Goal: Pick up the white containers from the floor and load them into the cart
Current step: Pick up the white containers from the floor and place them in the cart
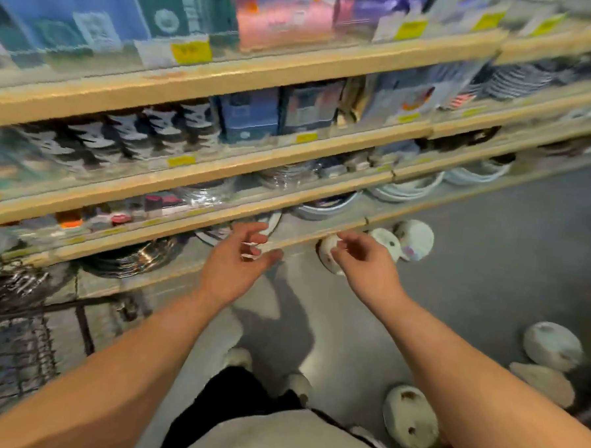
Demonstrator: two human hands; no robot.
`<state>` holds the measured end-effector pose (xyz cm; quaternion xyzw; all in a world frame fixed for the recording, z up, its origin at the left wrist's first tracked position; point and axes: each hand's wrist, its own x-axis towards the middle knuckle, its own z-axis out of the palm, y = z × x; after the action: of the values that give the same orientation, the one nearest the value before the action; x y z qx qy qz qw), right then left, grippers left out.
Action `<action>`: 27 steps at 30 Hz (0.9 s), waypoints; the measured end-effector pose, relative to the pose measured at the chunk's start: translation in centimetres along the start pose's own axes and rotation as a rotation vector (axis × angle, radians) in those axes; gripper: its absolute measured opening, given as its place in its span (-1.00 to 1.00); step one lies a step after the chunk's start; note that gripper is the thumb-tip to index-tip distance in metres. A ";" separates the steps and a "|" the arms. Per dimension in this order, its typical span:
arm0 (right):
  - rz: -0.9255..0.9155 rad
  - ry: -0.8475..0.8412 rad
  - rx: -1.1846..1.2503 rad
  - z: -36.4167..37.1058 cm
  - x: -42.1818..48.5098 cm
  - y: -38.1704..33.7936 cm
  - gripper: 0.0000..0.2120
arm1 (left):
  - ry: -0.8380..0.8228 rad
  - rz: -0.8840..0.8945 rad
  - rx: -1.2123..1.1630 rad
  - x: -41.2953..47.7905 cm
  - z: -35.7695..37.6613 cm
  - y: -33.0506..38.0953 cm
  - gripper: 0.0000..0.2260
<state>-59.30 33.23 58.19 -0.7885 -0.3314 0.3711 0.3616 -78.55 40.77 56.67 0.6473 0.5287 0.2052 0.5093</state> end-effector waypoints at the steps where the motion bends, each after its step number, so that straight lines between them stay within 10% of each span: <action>1: 0.019 0.020 0.016 -1.4 0.7 0.8 -0.76 | -0.031 0.004 0.001 0.9 1.3 0.5 -0.65; 15: 0.274 0.226 0.140 -9.5 16.9 14.9 -0.72 | -0.312 -0.102 0.073 19.7 19.9 -1.8 -0.61; 27: 0.194 0.034 0.077 1.0 34.3 43.7 -0.59 | -0.165 -0.082 0.072 31.4 40.5 -27.2 -0.49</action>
<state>-31.69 37.94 10.19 -0.8084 -0.2330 0.4035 0.3596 -47.70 48.79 8.19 0.6576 0.5181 0.1113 0.5356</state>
